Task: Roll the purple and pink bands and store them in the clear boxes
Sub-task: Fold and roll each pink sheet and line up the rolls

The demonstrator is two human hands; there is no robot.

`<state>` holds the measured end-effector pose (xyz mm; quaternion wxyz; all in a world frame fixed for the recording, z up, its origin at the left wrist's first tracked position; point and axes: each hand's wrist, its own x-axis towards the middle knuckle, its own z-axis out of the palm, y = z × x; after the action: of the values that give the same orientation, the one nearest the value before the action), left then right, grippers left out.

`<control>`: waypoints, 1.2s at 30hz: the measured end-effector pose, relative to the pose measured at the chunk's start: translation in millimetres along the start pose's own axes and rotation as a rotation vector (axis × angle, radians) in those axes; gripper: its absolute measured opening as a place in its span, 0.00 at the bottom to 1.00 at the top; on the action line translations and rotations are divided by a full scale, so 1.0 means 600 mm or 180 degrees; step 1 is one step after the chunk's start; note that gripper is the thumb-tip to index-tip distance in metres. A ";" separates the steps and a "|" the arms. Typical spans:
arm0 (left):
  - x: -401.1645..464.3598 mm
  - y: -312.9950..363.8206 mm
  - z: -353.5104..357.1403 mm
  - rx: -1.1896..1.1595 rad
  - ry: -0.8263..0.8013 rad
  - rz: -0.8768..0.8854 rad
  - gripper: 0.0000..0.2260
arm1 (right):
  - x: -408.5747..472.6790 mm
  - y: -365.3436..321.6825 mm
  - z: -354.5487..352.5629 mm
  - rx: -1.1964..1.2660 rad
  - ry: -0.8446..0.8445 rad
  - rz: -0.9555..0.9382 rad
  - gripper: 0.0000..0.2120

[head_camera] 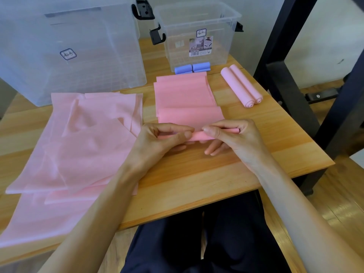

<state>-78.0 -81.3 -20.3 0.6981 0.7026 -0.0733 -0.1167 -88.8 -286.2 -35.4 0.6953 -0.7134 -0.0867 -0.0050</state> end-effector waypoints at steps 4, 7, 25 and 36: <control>0.001 -0.001 0.001 -0.0022 0.0105 -0.0020 0.07 | 0.000 -0.001 0.002 0.0040 -0.0039 -0.0089 0.08; 0.000 0.001 -0.001 -0.0134 0.0012 -0.0060 0.08 | -0.001 0.000 0.002 0.0070 -0.0012 -0.0075 0.08; -0.005 0.004 0.003 -0.0100 -0.0050 -0.0014 0.08 | -0.002 -0.004 0.002 0.0029 0.0042 0.0020 0.06; -0.001 -0.001 0.001 -0.0086 0.0025 0.0023 0.07 | -0.002 -0.003 0.003 -0.0039 0.0055 0.0050 0.09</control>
<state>-79.0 -81.5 -21.1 0.7082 0.6934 -0.0715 -0.1124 -90.6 -284.7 -33.6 0.6917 -0.7182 -0.0751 -0.0063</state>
